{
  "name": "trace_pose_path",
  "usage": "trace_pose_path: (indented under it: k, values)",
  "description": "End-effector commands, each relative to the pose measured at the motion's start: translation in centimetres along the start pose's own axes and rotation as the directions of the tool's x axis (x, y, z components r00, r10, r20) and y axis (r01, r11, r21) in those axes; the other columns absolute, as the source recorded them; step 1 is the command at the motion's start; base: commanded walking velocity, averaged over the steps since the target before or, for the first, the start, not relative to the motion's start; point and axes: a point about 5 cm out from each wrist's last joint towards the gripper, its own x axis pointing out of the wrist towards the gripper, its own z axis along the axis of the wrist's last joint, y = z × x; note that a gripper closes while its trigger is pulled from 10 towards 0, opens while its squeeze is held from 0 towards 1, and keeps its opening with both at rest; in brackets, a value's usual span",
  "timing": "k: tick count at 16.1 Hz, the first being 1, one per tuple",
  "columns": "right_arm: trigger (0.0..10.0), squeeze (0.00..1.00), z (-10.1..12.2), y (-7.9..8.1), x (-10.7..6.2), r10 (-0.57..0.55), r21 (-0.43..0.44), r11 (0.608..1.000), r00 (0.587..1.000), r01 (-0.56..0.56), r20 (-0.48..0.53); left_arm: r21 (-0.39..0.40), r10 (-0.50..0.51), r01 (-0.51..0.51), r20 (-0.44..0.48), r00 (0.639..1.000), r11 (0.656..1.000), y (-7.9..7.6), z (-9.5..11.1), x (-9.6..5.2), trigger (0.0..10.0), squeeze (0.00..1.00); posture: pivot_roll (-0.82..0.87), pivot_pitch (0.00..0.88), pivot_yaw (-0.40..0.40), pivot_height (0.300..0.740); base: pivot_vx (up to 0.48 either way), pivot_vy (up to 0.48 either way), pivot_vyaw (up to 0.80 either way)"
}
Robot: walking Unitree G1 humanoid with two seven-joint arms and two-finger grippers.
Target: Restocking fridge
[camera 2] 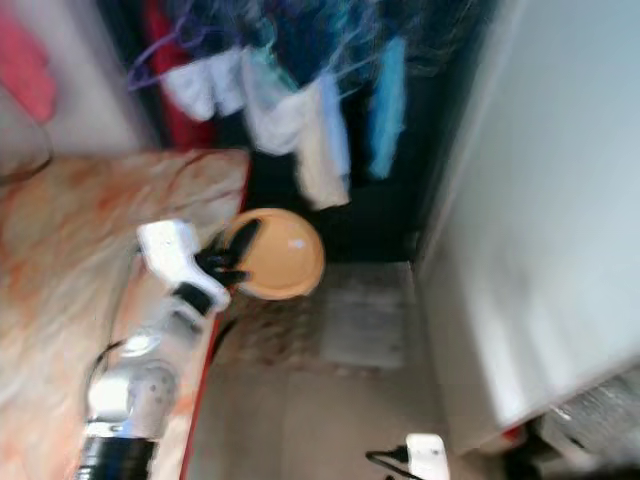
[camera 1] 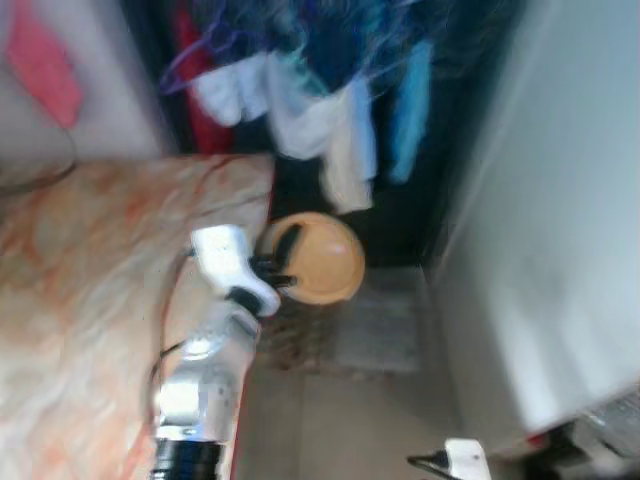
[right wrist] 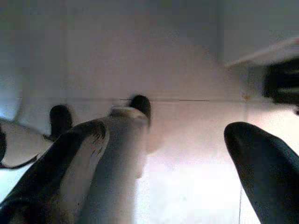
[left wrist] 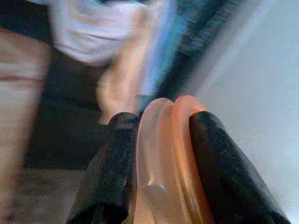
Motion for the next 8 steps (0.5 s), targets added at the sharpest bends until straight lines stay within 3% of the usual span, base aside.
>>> trace_pose_path:
  k: [1,4,8]
  values:
    - [10.0,0.0,-0.98,0.27,-0.11,0.007,0.006,1.0,0.999,-0.007,-0.032,0.018,-0.004,0.004,0.008,1.0,1.0,0.09,0.29,0.03,10.0,0.0,0.01,0.098,0.04,0.74,0.0,0.0,-0.8]
    - [10.0,0.0,-0.94,0.36,-0.1,0.009,0.006,1.0,0.999,-0.009,-0.031,0.021,-0.009,0.009,0.006,1.0,1.0,0.07,0.26,0.0,10.0,0.0,0.02,0.1,0.041,0.74,0.0,0.0,-0.8]
    - [10.0,0.0,-0.95,0.34,-0.1,0.009,0.02,1.0,1.0,-0.009,-0.027,0.032,-0.011,0.011,0.003,1.0,0.999,0.04,0.23,-0.02,10.0,0.0,0.01,0.105,0.043,0.74,0.0,0.0,0.0]
